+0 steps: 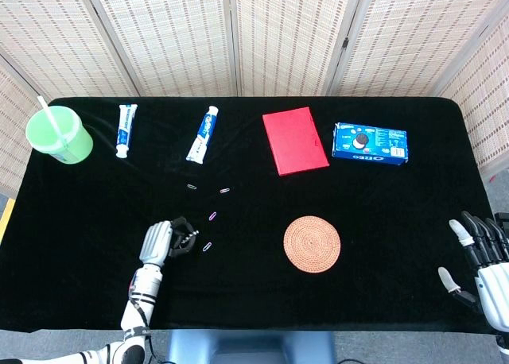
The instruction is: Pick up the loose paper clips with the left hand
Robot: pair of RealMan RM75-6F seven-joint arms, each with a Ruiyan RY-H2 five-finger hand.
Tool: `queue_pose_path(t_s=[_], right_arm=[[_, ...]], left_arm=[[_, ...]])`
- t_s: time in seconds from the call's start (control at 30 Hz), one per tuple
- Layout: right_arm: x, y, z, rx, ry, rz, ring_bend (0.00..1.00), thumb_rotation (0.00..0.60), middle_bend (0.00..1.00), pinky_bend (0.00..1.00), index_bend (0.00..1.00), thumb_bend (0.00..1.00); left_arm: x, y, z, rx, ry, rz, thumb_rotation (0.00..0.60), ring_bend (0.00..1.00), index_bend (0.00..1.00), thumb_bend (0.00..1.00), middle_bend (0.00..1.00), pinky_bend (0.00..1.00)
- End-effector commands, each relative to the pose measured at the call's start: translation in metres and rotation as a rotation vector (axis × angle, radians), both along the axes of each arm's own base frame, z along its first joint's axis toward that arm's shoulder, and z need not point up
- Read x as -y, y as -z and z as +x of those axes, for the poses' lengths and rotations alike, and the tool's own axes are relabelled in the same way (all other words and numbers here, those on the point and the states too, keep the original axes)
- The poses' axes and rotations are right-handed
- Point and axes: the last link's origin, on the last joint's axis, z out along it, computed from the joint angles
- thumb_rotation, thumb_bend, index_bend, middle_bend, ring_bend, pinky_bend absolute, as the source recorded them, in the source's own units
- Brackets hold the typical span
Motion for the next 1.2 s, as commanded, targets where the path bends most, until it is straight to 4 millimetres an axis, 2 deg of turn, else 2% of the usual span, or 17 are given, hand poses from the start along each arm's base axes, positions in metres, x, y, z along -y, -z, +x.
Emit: queue_pose_path(t_s=[0.03, 0.23, 0.4, 0.67, 0.8, 1.07, 1.1, 1.2], right_arm=[[-0.002, -0.004, 0.0, 0.012, 0.0, -0.013, 0.0, 0.6, 0.0, 0.0, 0.0, 0.35], [-0.013, -0.018, -0.006, 0.043, 0.013, -0.058, 0.0, 0.6, 0.0, 0.0, 0.0, 0.35], [-0.016, -0.022, -0.012, 0.048, 0.036, -0.061, 0.0, 0.6, 0.0, 0.0, 0.0, 0.35], [-0.02, -0.025, -0.014, 0.051, 0.043, -0.079, 0.0, 0.6, 0.0, 0.0, 0.0, 0.35], [-0.019, -0.025, -0.015, 0.054, 0.042, -0.079, 0.0, 0.6, 0.0, 0.0, 0.0, 0.35], [-0.015, -0.024, -0.016, 0.052, 0.054, -0.075, 0.0, 0.6, 0.0, 0.0, 0.0, 0.35], [-0.012, -0.024, -0.017, 0.05, 0.066, -0.076, 0.0, 0.6, 0.0, 0.0, 0.0, 0.35], [-0.008, -0.023, -0.019, 0.047, 0.082, -0.075, 0.0, 0.6, 0.0, 0.0, 0.0, 0.35]], left_arm=[[0.003, 0.007, 0.007, 0.003, 0.017, -0.021, 0.6, 1.0, 0.83, 0.53, 1.0, 1.0], [0.003, 0.031, 0.023, 0.011, 0.053, -0.078, 0.6, 1.0, 0.83, 0.53, 1.0, 1.0], [-0.004, 0.036, 0.032, 0.016, 0.063, -0.073, 0.6, 1.0, 0.83, 0.53, 1.0, 1.0], [-0.007, 0.045, 0.031, -0.002, 0.06, -0.101, 0.6, 1.0, 0.83, 0.53, 1.0, 1.0], [-0.014, 0.038, 0.033, -0.009, 0.073, -0.062, 0.6, 1.0, 0.83, 0.53, 1.0, 1.0], [-0.042, 0.018, 0.04, -0.029, 0.076, 0.003, 0.6, 1.0, 0.83, 0.53, 1.0, 1.0], [-0.051, 0.013, 0.042, -0.024, 0.072, 0.016, 0.6, 1.0, 0.83, 0.53, 1.0, 1.0], [-0.06, 0.013, 0.044, -0.012, 0.061, -0.003, 0.6, 1.0, 0.83, 0.53, 1.0, 1.0]])
